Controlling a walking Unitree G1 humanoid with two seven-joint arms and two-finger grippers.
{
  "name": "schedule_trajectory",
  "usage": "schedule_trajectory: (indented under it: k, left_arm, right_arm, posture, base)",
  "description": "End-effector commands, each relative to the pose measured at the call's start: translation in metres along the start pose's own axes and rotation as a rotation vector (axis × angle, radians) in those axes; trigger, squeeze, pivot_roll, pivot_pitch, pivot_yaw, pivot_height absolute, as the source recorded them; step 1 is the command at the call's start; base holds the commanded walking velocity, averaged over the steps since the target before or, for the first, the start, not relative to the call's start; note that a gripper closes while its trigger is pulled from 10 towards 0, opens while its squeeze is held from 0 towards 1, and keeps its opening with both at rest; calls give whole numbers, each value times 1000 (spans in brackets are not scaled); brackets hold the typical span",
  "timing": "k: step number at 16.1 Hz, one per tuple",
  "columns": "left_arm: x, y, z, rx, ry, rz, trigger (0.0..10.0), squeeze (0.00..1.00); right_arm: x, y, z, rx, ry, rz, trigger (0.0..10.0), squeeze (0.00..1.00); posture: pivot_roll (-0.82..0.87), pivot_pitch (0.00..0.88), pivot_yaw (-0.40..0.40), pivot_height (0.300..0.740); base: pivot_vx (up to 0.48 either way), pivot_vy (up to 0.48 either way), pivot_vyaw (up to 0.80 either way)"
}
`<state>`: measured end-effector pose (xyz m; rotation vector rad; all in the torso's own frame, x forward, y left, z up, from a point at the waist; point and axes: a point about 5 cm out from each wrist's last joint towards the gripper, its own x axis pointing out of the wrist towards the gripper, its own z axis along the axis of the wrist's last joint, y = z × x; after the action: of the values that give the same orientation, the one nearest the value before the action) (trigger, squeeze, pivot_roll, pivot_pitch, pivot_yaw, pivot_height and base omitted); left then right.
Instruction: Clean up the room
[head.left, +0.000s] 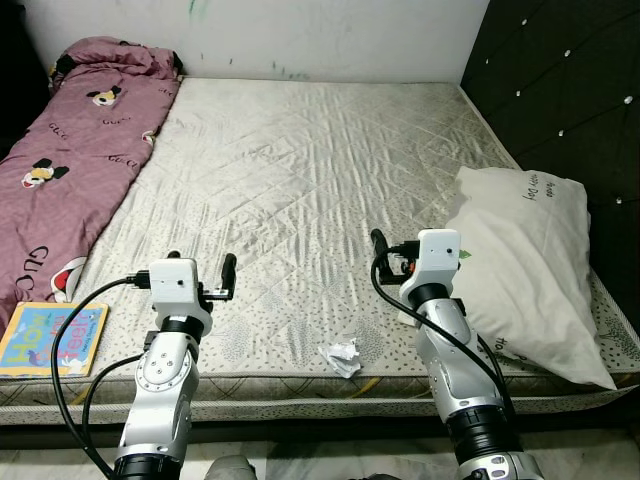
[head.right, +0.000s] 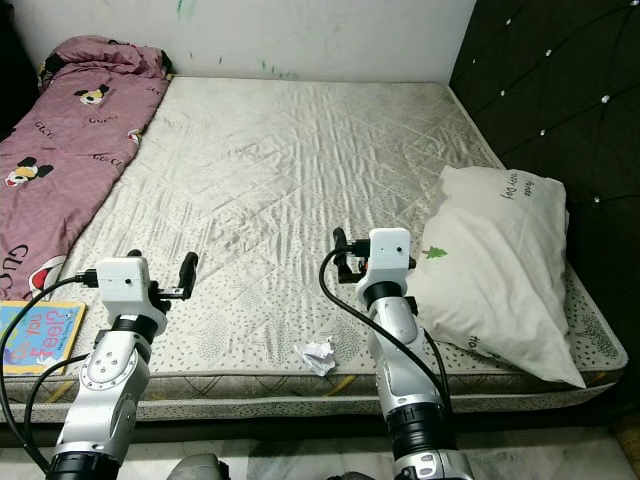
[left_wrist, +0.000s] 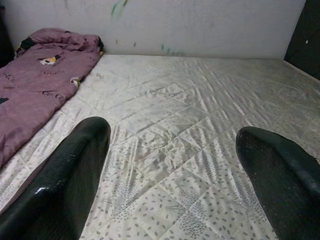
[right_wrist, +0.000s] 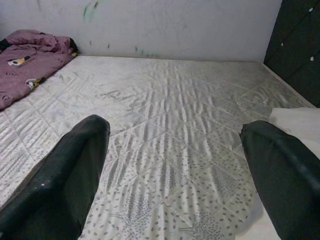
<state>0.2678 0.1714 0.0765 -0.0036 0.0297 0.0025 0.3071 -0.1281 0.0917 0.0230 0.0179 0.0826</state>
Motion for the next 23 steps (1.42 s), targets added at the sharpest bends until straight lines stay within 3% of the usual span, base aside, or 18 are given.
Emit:
schedule_trajectory:
  k: [1,6,11,23]
  left_arm:
    - [0,2,2,9,0,8,10000,0]
    - [1,2,2,12,1,7,10000,0]
    - [1,1,2,10,3,9,10000,0]
    - [3,1,2,13,5,12,10000,0]
  right_arm:
    - [-1,-1,1,-6,2,1,10000,0]
    - [0,0,1,-3,1,8,10000,0]
    - [0,0,1,-3,2,14,10000,0]
    - [1,1,0,1,5,30,10000,0]
  posture:
    - [110,0,-35,740]
    - [109,0,-36,740]
    - [108,0,-38,708]
    - [110,0,-42,584]
  base:
    - [0,0,0]
    - [0,0,0]
    - [0,0,0]
    - [0,0,0]
